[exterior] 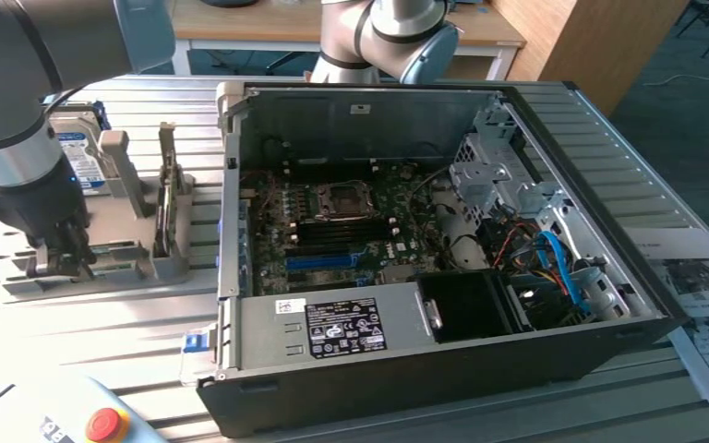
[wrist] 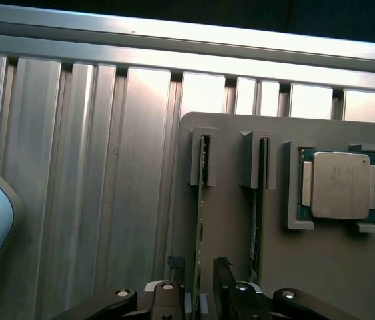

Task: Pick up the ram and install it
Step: 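Pick up the ram and move it above insertion slot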

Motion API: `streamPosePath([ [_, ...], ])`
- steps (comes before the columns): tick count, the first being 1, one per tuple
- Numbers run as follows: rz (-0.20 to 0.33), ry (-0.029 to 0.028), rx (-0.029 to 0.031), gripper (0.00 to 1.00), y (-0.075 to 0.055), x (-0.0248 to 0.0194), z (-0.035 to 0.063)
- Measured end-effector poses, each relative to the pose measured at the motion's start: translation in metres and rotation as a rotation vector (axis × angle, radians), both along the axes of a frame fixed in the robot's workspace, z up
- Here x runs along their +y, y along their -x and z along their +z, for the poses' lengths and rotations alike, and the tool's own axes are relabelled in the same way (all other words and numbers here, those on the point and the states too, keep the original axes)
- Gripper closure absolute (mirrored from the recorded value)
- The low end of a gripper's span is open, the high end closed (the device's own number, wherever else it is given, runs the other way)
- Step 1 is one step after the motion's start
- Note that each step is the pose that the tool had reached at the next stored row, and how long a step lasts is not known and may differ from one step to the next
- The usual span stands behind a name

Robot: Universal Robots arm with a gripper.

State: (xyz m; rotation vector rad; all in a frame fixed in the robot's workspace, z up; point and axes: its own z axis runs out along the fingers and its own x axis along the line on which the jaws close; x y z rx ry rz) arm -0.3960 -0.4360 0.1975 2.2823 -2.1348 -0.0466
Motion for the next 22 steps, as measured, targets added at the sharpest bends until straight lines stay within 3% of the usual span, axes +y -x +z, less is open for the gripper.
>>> streamPosePath([
  [22,0.000,0.0000,0.0001,0.69,0.0000,0.0000,-0.0010],
])
